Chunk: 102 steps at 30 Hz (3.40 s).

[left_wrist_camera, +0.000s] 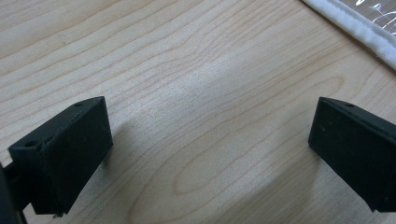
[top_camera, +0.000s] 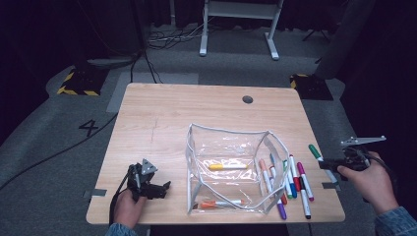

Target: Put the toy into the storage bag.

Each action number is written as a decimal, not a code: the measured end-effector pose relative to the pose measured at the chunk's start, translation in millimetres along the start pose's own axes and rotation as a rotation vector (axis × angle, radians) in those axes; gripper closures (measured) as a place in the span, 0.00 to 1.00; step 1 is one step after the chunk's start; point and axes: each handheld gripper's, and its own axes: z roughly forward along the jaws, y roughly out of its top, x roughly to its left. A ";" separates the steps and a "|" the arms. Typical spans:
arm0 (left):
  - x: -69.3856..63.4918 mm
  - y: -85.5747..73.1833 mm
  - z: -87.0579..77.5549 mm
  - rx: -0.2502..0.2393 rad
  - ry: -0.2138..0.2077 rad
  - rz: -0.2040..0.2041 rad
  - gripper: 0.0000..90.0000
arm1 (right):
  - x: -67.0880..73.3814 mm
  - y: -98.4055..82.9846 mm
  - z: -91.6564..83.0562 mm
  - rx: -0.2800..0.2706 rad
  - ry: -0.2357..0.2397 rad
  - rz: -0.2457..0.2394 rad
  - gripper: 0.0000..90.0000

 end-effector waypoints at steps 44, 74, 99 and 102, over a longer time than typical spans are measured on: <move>-0.7 0.3 0.6 -0.005 -0.003 0.001 0.00 | 192.5 94.1 -26.7 -0.031 0.366 -0.568 0.86; -0.7 0.3 0.5 -0.004 -0.003 0.001 0.00 | 265.5 107.5 62.3 0.280 0.394 -0.795 0.86; -0.7 0.3 0.5 -0.004 -0.002 0.001 0.00 | 272.9 84.3 107.3 0.467 0.397 -0.850 0.86; -0.6 0.3 0.4 -0.004 -0.002 0.002 0.00 | 272.4 83.2 110.5 0.489 0.388 -0.849 0.86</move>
